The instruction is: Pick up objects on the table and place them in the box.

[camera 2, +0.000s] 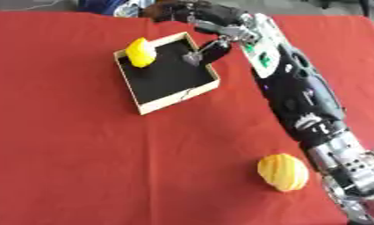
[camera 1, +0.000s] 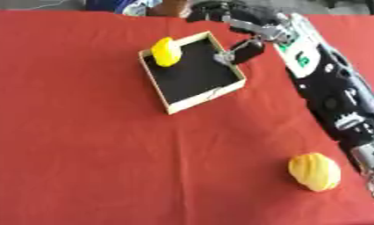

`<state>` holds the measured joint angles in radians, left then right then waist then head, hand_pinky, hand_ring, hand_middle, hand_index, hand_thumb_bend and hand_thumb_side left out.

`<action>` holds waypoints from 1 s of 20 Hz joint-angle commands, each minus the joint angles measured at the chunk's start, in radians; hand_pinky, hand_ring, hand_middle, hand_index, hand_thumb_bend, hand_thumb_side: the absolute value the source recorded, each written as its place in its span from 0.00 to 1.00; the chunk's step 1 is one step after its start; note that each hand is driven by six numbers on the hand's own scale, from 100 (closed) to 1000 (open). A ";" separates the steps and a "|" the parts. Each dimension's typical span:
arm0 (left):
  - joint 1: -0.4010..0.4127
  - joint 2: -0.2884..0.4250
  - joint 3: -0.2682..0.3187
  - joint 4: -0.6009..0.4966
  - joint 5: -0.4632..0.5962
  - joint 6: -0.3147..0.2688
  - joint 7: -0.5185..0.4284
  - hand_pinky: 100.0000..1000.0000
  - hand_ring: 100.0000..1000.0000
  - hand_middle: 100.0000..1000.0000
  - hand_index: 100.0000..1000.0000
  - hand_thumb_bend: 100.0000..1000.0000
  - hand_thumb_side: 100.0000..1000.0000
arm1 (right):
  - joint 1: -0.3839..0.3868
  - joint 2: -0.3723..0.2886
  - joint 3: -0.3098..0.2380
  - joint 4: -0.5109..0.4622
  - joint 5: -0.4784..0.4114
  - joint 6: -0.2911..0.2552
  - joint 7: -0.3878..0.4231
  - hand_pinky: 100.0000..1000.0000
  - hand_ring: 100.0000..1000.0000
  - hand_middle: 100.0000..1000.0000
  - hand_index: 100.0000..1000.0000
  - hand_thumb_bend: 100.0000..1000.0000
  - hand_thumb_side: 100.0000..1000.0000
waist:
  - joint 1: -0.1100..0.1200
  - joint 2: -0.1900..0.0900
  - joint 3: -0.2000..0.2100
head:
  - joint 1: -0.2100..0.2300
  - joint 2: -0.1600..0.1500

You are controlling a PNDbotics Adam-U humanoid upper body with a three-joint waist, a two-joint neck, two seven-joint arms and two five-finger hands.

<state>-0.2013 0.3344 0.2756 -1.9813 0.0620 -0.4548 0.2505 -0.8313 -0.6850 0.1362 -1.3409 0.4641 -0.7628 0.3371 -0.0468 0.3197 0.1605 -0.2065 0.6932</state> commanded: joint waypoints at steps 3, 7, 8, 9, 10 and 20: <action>-0.007 0.034 0.014 -0.019 -0.011 0.000 0.009 0.89 0.74 0.79 0.87 0.07 0.72 | 0.170 -0.267 -0.044 -0.291 -0.170 0.035 -0.022 0.90 1.00 0.84 0.94 0.00 0.04 | 0.001 -0.016 -0.013 | 0.023 -0.009; -0.002 0.040 0.019 -0.019 -0.018 -0.001 0.015 0.89 0.74 0.79 0.87 0.07 0.72 | 0.384 -0.379 -0.110 -0.432 -0.200 0.061 -0.070 0.90 1.00 0.84 0.94 0.00 0.07 | 0.002 -0.020 -0.032 | 0.035 -0.005; 0.000 0.042 0.020 -0.019 -0.020 0.000 0.017 0.89 0.74 0.79 0.87 0.07 0.72 | 0.431 -0.392 -0.124 -0.457 -0.193 0.061 -0.084 0.90 1.00 0.84 0.94 0.00 0.08 | 0.002 -0.023 -0.037 | 0.037 -0.001; 0.004 0.043 0.021 -0.019 -0.022 0.000 0.019 0.89 0.74 0.79 0.87 0.07 0.72 | 0.477 -0.401 -0.137 -0.479 -0.181 0.058 -0.098 0.90 1.00 0.84 0.94 0.00 0.08 | 0.003 -0.027 -0.043 | 0.040 0.003; 0.008 0.044 0.022 -0.019 -0.024 0.001 0.021 0.89 0.74 0.79 0.87 0.07 0.72 | 0.518 -0.408 -0.146 -0.497 -0.166 0.053 -0.109 0.90 1.00 0.84 0.94 0.00 0.09 | 0.003 -0.031 -0.049 | 0.043 0.007; 0.030 0.050 0.026 -0.019 -0.038 0.007 0.028 0.89 0.74 0.79 0.87 0.07 0.73 | 0.738 -0.391 -0.147 -0.519 -0.041 -0.028 -0.191 0.91 1.00 0.83 0.95 0.00 0.00 | 0.001 -0.045 -0.081 | 0.047 0.030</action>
<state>-0.1678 0.3526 0.2906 -1.9813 0.0264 -0.4481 0.2749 -0.0899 -1.0512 -0.0027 -1.8489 0.4122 -0.7796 0.1542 -0.0459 0.2942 0.0809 -0.1601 0.7204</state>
